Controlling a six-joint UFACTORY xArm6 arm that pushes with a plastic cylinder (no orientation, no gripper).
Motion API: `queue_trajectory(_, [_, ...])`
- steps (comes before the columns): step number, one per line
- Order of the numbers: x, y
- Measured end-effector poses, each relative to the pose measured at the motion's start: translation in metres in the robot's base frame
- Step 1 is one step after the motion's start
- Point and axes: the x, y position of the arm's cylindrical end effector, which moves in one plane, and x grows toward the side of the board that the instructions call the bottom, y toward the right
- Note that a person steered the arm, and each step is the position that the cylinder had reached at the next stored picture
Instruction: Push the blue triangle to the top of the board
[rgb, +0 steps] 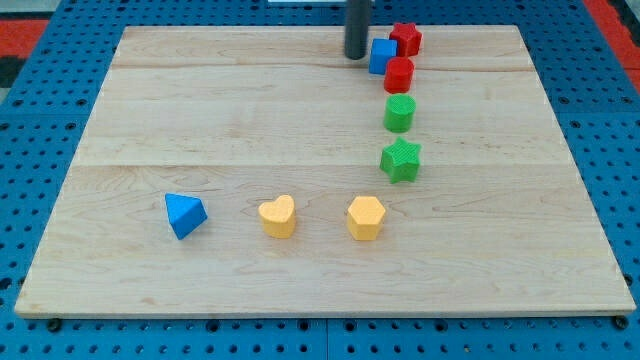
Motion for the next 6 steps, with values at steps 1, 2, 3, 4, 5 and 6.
queue_trajectory(1, [0.047,-0.051])
queue_trajectory(2, [0.113,-0.094])
queue_trajectory(3, [0.149,-0.166])
queue_trajectory(4, [0.173,-0.228])
queue_trajectory(5, [0.266,-0.237])
queue_trajectory(6, [0.335,-0.225])
